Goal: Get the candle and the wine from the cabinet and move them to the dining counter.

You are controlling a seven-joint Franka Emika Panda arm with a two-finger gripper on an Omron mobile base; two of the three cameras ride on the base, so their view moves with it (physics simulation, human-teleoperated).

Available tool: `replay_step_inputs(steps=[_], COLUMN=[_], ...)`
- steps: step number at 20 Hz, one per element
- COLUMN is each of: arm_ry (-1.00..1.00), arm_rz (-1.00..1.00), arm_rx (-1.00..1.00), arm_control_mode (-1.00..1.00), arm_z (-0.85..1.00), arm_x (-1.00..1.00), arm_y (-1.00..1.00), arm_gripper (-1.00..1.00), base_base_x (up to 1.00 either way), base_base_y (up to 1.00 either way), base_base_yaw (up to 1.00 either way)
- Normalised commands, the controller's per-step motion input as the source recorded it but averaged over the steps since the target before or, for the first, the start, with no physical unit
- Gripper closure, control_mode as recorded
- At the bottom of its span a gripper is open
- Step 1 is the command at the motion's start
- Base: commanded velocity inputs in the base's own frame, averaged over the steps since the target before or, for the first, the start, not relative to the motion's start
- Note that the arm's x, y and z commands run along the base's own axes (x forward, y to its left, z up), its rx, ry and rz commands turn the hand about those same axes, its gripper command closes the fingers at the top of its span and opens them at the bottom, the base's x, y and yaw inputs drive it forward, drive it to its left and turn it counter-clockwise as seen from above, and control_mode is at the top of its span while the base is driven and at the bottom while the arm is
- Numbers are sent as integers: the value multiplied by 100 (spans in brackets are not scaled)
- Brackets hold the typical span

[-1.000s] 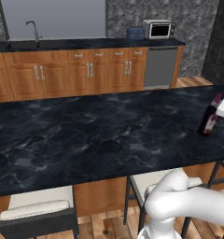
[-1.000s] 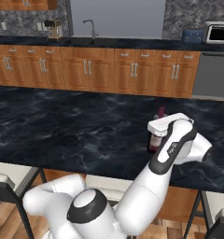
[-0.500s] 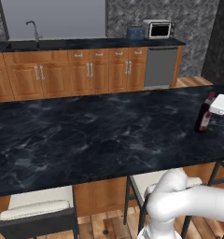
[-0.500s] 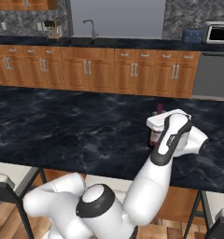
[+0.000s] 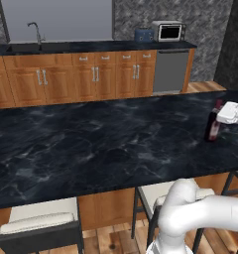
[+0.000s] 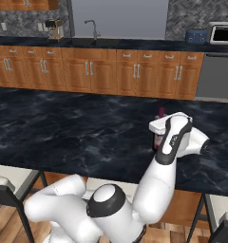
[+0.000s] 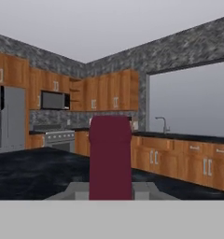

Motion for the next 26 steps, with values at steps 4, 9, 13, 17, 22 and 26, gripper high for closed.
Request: replay_step_inputs(steps=[4,9,13,17,22,26], arm_ry=[2,0,0,0,0,0], arm_rz=[0,0,0,0,0,0], arm_rx=[-1,0,0,0,0,0], arm_control_mode=[-100,-100,-100,-100,-100,-100], arm_z=[-38,-39,-36,-38,-33,-19], arm_x=[19,12,9,12,14,9], arm_y=[0,0,0,0,0,0], arm_gripper=[100,100,100,100,100,100], base_base_x=[0,0,0,0,0,0], base_base_y=[0,0,0,0,0,0], base_base_yaw=[0,0,0,0,0,0])
